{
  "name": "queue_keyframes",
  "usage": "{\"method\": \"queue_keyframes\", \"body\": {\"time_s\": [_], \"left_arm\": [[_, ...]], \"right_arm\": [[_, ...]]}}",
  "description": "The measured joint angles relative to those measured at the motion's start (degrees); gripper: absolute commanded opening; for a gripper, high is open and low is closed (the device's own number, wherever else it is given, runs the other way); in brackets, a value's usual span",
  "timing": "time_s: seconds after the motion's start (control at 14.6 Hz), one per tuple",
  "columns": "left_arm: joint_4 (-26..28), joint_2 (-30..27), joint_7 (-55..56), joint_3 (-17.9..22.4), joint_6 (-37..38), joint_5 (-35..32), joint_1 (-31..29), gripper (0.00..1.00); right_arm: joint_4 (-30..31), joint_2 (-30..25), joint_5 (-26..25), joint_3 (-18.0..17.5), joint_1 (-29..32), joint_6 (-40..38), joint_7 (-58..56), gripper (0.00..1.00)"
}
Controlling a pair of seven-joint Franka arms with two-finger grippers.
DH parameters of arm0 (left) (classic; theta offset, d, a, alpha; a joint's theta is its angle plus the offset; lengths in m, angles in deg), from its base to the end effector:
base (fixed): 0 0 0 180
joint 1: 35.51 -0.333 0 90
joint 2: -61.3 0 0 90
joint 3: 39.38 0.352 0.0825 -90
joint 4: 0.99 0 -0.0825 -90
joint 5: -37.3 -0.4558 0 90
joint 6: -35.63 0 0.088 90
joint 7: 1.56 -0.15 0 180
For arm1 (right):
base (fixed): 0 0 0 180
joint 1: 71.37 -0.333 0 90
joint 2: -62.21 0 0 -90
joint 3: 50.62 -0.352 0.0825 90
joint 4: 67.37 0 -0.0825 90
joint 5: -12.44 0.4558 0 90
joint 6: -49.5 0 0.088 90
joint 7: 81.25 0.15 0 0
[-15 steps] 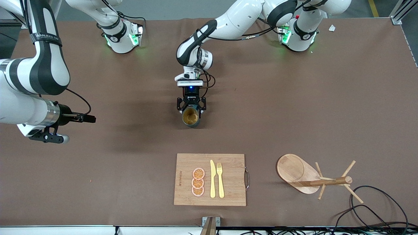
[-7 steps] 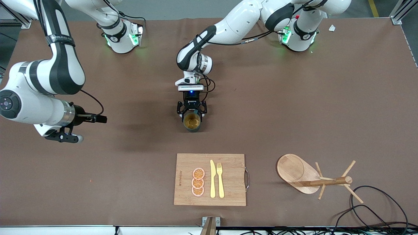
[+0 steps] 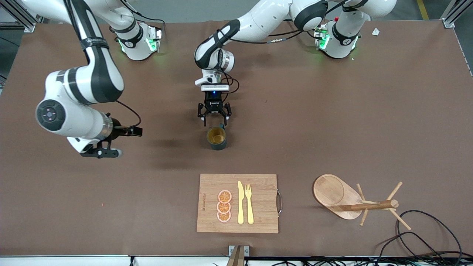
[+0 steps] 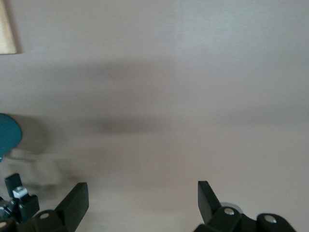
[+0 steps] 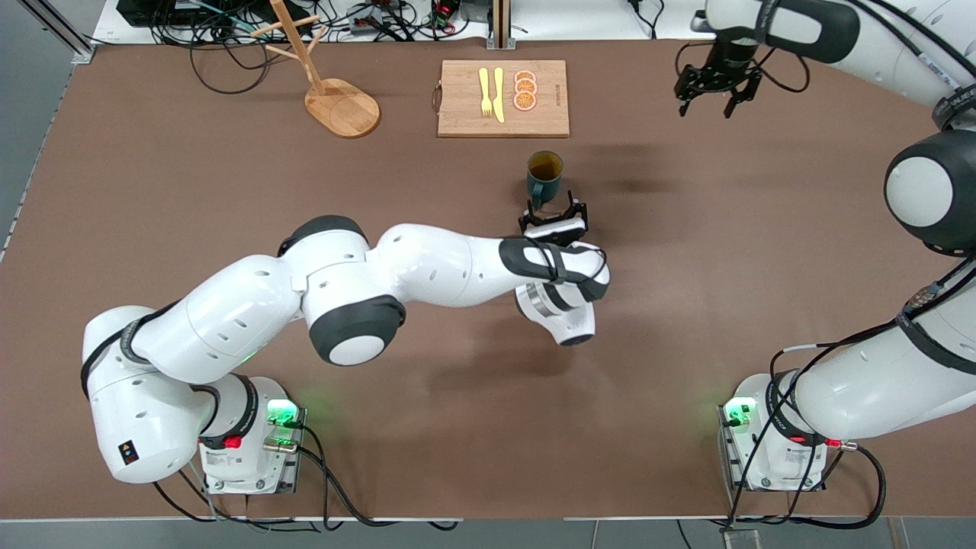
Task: Transfer cup from left to right arm and place
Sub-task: 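Lower the mug onto the table and open the left gripper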
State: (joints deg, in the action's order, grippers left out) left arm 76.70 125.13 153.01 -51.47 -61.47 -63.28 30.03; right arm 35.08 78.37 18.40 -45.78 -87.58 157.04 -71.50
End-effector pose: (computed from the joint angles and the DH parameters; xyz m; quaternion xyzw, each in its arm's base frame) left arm 0.3330 -0.7195 0.0282 0.7500 0.1417 0.6441 0.0505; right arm 0.6586 0.1472 0.3391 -0.9947 0.0058 0.1006 0.0179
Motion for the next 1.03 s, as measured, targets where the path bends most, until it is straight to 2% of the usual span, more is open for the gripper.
{"method": "queue_keyframes", "body": {"time_s": [0.27,0.41,0.69,1.03], "left_arm": [[0.94,-2.35,0.23,-2.22,4.24,6.24,0.83,1.0],[1.42,-4.93,0.21,-3.24,4.29,10.12,0.77,1.0],[3.62,-10.92,-0.21,-4.7,4.69,15.6,0.73,1.0],[18.67,-24.36,-0.9,-4.88,5.04,26.14,-0.32,1.0]], "right_arm": [[1.21,0.0,1.6,-0.06,-4.32,3.62,0.41,1.0],[3.68,0.02,3.92,-0.05,-5.85,7.98,1.0,1.0],[9.14,0.2,4.3,-0.11,-11.62,17.67,7.81,1.0],[10.92,3.23,4.31,-0.18,-19.47,27.75,18.12,1.0]]}}
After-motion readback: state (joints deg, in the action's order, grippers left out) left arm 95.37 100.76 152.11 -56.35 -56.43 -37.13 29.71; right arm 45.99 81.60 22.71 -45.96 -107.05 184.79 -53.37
